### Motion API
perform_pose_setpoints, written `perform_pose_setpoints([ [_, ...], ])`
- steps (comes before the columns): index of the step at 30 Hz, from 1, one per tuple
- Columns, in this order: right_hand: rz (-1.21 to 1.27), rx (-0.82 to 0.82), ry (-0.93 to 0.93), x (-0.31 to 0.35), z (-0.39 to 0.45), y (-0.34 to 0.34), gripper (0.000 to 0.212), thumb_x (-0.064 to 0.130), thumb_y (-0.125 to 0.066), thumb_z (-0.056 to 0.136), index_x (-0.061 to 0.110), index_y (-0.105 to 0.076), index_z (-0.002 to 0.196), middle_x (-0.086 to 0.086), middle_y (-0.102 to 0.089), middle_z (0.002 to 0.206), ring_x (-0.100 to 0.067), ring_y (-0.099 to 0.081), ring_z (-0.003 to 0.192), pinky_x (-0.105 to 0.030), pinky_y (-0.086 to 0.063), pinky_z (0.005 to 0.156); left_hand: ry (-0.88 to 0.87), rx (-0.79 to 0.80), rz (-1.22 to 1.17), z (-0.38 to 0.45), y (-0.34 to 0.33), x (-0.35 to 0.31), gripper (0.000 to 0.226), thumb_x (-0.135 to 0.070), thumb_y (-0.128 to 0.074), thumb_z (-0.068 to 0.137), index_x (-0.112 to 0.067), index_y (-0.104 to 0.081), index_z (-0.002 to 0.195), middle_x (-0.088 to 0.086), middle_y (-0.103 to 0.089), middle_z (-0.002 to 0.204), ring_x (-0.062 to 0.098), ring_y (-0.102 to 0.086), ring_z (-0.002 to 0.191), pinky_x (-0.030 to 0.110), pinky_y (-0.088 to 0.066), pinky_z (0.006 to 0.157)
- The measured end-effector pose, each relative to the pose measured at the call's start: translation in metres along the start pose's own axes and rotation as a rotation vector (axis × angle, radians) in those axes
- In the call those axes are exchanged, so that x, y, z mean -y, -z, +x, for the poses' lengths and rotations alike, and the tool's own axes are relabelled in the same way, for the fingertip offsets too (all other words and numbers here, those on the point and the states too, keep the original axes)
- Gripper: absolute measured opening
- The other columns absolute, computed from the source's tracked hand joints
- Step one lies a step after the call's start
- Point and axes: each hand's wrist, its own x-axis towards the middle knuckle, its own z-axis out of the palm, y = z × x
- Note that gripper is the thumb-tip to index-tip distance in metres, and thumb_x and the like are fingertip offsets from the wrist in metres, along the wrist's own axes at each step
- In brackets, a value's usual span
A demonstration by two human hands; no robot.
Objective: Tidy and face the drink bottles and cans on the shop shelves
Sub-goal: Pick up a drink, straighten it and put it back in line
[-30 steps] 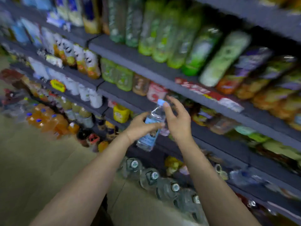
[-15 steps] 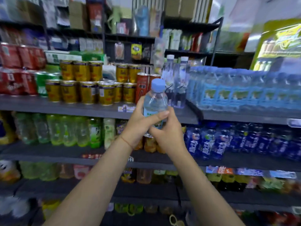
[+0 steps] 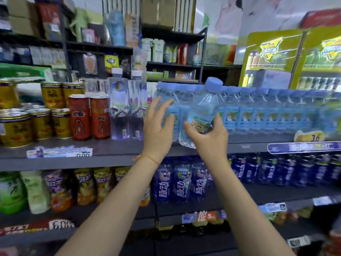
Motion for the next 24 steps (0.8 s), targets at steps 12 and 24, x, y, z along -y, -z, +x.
perform_pose_setpoints([
  [12, -0.208, 0.129, -0.006, -0.082, 0.094, 0.090, 0.046, 0.052, -0.074, 0.078, 0.017, -0.049, 0.095, -0.001, -0.047, 0.102, -0.003, -0.044, 0.074, -0.016, -0.033, 0.055, -0.069, -0.165, 1.095, -0.019, -0.144, 0.024, 0.069, -0.045, -0.030, 0.094, -0.031, -0.006, 0.157, 0.016, 0.003, 0.164, 0.043, 0.002, 0.150, 0.074, -0.005, 0.110],
  [24, -0.274, 0.414, -0.026, -0.103, 0.102, 0.094, 0.088, 0.050, -0.062, 0.091, 0.022, -0.012, 0.157, -0.003, -0.012, 0.164, -0.024, -0.027, 0.144, -0.038, -0.040, 0.104, 0.002, -0.158, 1.207, -0.021, -0.149, 0.020, 0.070, -0.045, -0.029, 0.095, -0.032, 0.001, 0.157, 0.014, 0.007, 0.164, 0.039, 0.006, 0.150, 0.071, -0.007, 0.113],
])
